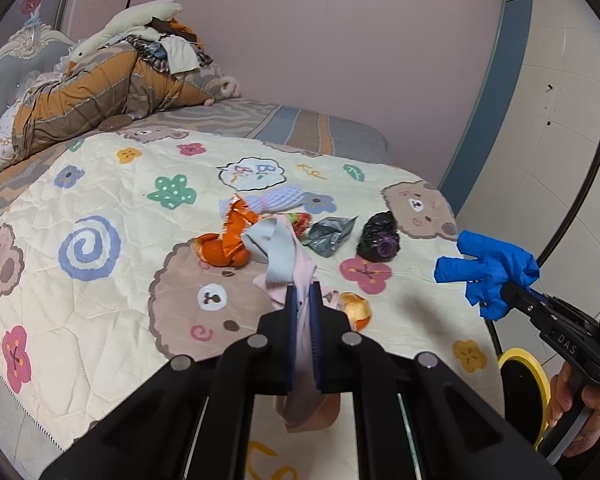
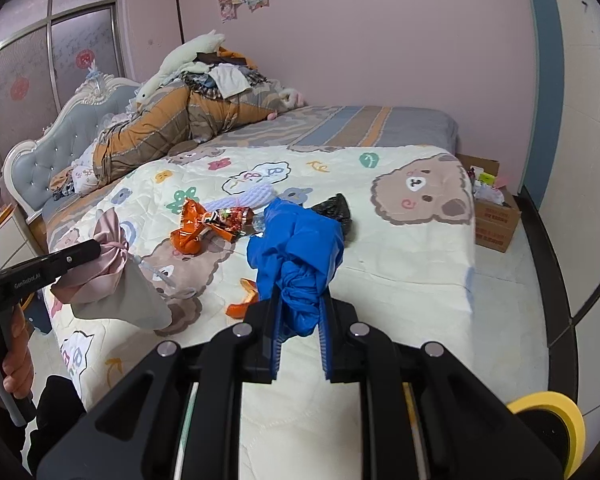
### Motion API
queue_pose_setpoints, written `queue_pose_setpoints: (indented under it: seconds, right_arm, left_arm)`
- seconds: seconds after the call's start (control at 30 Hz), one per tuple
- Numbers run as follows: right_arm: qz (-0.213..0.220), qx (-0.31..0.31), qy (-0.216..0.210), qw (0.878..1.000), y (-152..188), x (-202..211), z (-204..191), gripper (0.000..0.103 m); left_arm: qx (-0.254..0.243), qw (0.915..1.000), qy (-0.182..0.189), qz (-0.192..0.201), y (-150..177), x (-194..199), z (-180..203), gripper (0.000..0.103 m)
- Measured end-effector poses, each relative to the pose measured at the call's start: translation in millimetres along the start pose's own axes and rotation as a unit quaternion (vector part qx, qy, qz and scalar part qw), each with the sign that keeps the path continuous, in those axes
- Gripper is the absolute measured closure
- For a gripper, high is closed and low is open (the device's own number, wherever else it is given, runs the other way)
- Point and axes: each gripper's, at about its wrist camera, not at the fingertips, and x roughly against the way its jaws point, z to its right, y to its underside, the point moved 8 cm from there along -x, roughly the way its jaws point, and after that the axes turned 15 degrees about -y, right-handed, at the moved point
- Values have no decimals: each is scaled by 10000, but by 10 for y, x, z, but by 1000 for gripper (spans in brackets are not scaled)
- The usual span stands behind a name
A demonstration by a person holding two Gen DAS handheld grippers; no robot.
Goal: Collect trash
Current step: 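Carry the pink cloth and blue glove over the yellow bin and open both tools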
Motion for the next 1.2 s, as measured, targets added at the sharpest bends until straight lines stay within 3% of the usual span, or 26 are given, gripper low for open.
queue_pose_setpoints:
  seconds: [0.37,0.67,1.2]
  right_arm:
    - [296,-73,207,9993,118,639,199,89]
    - [463,-304,516,9971,305,1183,522,89]
    - [603,-925,1306,9853,800,2166,1222,89]
  left_arm:
    - [-268,9989,307,217,-50,383,432,98]
    - [-703,9939,826,172,119,601,1111,98]
    - [-1529,9720,1781,-108,674,900,2437,98]
